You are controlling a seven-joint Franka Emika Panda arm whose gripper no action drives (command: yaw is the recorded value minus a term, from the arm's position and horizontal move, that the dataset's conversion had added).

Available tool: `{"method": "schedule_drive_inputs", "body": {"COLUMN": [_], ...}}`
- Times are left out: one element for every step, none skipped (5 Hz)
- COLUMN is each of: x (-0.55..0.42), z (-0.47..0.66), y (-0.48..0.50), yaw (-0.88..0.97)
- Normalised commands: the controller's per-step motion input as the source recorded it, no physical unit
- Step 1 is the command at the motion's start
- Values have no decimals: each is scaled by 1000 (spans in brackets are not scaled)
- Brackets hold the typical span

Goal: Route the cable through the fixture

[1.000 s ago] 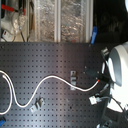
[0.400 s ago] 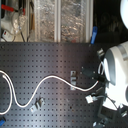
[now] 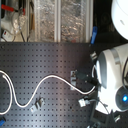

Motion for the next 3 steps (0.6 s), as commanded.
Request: {"method": "schedule_drive_inputs", "body": {"x": [-302, -286, -293], "z": [-306, -282, -190], "y": [203, 222, 191], "yaw": [0, 0, 0]}}
